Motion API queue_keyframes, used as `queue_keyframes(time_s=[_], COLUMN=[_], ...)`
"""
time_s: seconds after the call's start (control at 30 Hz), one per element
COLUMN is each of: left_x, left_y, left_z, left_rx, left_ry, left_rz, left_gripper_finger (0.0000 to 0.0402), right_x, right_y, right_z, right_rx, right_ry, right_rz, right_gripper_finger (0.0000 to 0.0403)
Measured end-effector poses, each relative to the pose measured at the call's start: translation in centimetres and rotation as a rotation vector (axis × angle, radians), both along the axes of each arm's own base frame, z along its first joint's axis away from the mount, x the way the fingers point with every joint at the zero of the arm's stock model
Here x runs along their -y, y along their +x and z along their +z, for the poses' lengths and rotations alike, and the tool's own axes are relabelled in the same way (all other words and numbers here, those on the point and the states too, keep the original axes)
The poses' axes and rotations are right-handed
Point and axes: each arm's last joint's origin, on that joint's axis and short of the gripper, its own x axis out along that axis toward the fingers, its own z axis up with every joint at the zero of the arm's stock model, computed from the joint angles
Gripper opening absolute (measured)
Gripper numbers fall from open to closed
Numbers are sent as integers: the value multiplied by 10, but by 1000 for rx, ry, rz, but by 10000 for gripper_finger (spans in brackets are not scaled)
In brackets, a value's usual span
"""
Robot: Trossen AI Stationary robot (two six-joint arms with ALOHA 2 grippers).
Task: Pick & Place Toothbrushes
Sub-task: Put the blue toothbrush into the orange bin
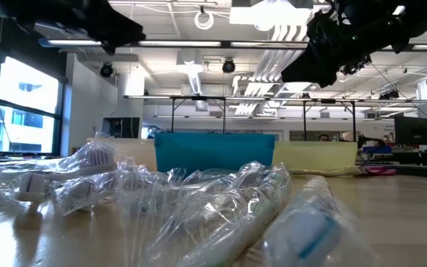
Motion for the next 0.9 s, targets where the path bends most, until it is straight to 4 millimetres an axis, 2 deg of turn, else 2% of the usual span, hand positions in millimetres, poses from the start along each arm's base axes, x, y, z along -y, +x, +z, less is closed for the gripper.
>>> queue_keyframes(time_s=[0.27,0.47,0.9], left_x=[21,32,34], left_y=[-30,-47,-54], left_z=[-8,-7,-10], left_rx=[68,105,81], left_ry=[37,59,47], left_rz=[-67,-110,-116], left_gripper_finger=[148,148,148], right_x=[0,0,0], right_y=[0,0,0], right_z=[1,1,1], right_rx=[10,12,15], right_ry=[-3,-4,-6], right_rz=[0,0,0], right_gripper_finger=[111,111,111])
